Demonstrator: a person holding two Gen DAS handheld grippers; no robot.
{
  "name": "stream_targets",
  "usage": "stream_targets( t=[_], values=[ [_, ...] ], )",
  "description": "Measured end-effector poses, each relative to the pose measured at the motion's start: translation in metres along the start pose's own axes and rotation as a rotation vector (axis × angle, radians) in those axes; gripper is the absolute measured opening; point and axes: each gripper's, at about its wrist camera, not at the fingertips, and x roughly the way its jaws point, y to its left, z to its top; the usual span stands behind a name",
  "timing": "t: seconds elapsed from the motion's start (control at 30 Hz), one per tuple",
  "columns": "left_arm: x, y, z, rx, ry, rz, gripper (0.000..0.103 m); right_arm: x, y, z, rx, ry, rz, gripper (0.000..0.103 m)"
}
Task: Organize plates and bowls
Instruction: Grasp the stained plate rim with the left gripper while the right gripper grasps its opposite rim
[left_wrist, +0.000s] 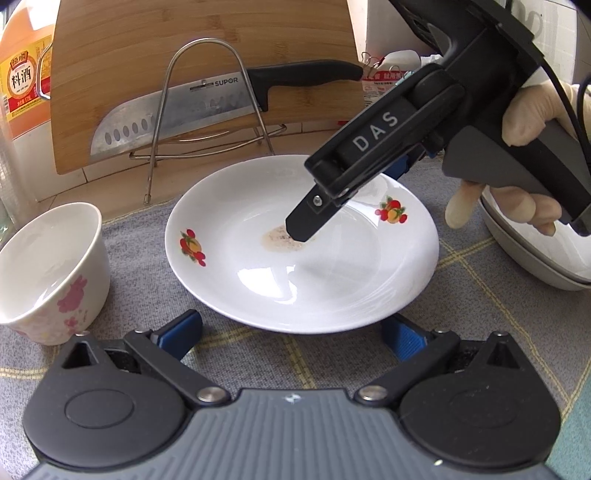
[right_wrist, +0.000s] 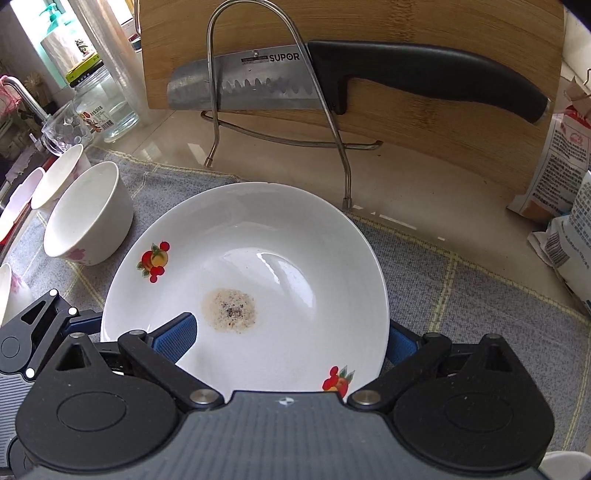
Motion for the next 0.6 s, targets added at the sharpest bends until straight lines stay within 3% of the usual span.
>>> stream_targets(
  t=[0.6],
  values=[
    [0.0, 0.001, 0.001, 0.013, -0.001, -0.002, 0.103, 0.007, -0.007, 0.019, -0.059, 0.004, 0.039, 0.103]
  ],
)
